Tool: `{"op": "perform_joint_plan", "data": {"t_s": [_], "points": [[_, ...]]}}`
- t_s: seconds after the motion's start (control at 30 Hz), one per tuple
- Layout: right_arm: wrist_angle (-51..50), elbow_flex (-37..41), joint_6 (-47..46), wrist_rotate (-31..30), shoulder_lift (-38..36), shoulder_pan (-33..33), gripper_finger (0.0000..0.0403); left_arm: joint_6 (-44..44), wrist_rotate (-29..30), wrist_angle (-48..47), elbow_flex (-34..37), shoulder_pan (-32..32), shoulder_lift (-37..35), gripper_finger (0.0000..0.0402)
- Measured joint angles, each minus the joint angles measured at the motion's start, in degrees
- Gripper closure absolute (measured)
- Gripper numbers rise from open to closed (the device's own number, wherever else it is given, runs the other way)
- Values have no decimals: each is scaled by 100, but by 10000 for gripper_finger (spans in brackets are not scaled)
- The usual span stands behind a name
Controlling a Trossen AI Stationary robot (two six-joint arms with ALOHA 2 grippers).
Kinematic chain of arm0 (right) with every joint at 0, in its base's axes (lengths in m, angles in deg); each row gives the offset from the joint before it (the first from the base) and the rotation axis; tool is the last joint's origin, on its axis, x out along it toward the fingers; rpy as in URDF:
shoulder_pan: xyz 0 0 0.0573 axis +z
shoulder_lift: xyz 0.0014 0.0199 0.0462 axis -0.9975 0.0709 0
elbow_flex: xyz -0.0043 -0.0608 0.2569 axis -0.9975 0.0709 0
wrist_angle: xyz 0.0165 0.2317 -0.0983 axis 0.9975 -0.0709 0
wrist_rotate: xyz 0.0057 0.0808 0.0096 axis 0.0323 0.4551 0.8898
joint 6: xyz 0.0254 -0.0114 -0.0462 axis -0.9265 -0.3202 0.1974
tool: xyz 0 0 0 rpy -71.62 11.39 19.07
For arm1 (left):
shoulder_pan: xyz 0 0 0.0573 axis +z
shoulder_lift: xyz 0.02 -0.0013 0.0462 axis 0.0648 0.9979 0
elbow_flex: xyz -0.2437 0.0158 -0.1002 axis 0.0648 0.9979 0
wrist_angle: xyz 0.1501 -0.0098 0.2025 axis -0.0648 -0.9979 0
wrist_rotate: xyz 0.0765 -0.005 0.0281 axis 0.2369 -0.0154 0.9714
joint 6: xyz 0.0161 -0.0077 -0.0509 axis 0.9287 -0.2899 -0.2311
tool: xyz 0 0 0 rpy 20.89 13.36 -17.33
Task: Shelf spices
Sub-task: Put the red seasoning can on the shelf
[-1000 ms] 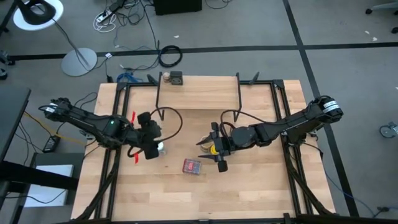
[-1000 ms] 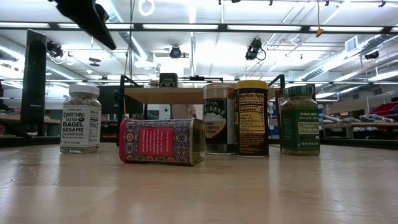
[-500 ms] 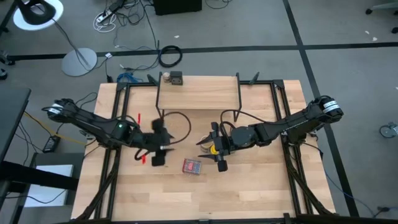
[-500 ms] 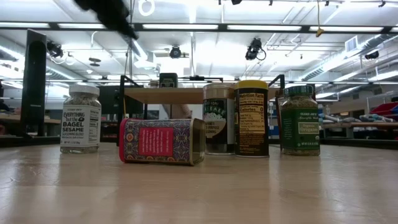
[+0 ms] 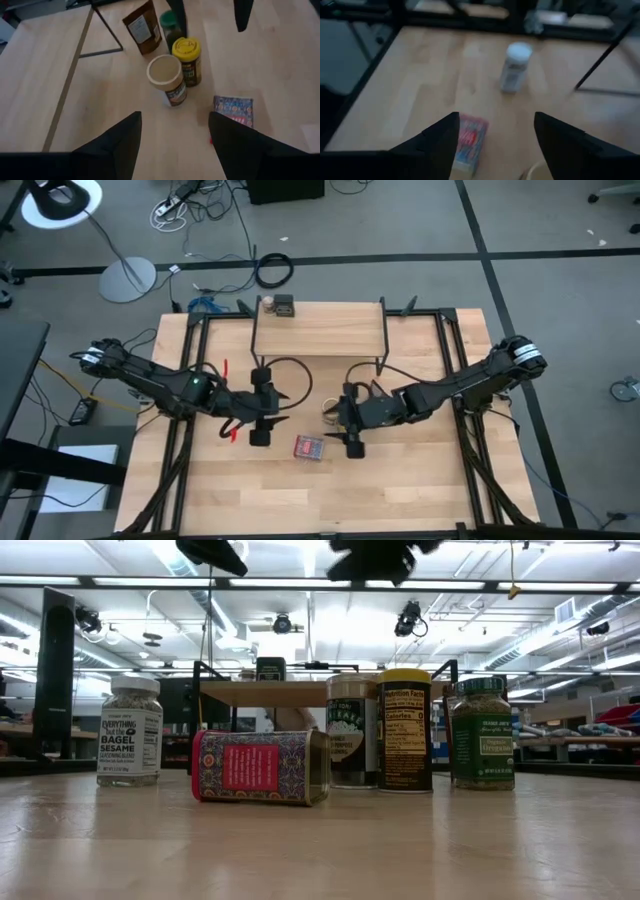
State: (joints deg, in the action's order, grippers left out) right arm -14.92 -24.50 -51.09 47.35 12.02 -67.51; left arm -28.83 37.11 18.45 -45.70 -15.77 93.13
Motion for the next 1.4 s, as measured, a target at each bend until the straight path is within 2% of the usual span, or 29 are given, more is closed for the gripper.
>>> {"op": "perform_joint_plan", "data": {"t_s": [0.13,0.23,0.37,0.57,0.67,0.83,1.0,1.2,1.4], "points": [[-354,-245,-51,-594,90,1,109,-56,131,-254,0,0,0,167],[-1394,-513,-460,-1036,97,95,90,-236,183,-525,0,0,0,167],[-2510,-758,-833,-1306,86,247,78,-340,220,-964,0,0,0,167],[-3552,-831,-2066,-1179,87,586,80,-452,396,-1128,0,0,0,167],[-3924,-829,-2303,-1135,99,739,84,-455,419,-1093,0,0,0,167],[-3961,-829,-2470,-1202,106,774,86,-452,565,-654,0,0,0,167],[-3997,-827,-2700,-1635,123,617,82,-313,1141,-550,-186,0,4,167],[-3999,-826,-3025,-1347,126,484,74,-310,1855,-743,-445,0,2,167],[-4101,-825,-3017,-1169,126,455,75,-339,1920,-891,-511,0,-2,167]]}}
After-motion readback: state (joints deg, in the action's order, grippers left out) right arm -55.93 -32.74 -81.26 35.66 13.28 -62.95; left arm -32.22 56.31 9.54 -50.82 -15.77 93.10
